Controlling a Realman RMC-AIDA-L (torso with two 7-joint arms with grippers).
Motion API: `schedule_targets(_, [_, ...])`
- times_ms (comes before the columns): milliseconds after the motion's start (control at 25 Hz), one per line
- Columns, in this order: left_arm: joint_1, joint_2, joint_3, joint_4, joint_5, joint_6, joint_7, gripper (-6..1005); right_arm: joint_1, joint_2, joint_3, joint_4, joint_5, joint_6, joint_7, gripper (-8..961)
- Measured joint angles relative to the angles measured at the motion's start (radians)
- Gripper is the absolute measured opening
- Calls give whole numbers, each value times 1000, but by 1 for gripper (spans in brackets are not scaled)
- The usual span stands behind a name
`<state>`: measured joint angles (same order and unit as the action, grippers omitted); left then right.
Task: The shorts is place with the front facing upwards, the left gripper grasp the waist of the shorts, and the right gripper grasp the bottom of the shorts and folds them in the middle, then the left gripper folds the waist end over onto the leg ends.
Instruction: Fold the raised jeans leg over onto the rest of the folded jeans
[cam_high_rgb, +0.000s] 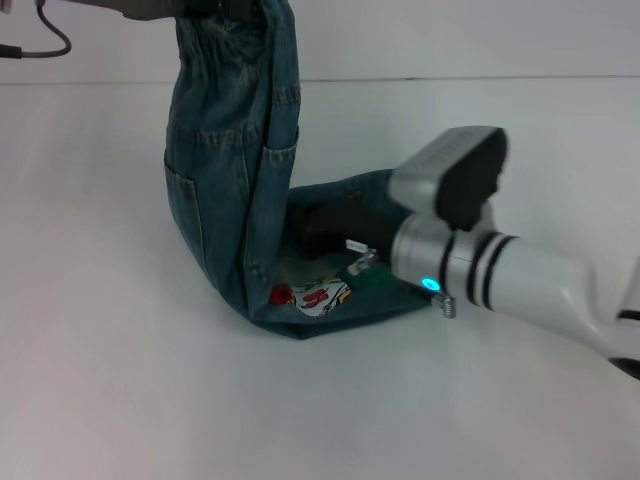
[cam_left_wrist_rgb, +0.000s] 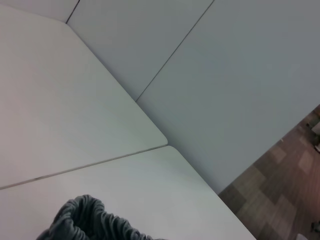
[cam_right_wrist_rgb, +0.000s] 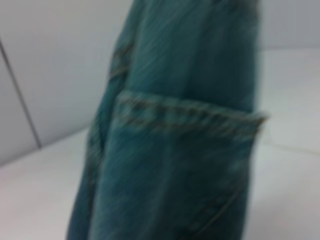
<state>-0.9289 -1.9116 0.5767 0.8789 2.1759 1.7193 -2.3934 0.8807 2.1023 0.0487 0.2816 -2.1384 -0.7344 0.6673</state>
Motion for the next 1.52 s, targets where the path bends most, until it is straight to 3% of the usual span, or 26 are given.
schedule_targets(320, [8, -12, 14, 0, 0, -12, 11, 80, -95, -5, 100, -91, 5, -134, 3, 6])
schedule_targets(640, [10, -38, 114, -1, -7, -42, 12, 89, -155, -13, 292, -213, 6, -229, 12, 7])
schedule_targets(880, [1, -78, 216, -1, -2, -85, 13, 96, -164, -15, 410, -327, 8, -298, 80, 7])
schedule_targets(1160, [6, -136, 371, -2, 1, -186, 24, 104, -177, -18, 439, -340, 21, -308, 82, 7])
schedule_targets(1520, [1, -183, 516, -31, 2, -297, 37, 114, -208, -26, 441, -342, 86, -334, 102, 6])
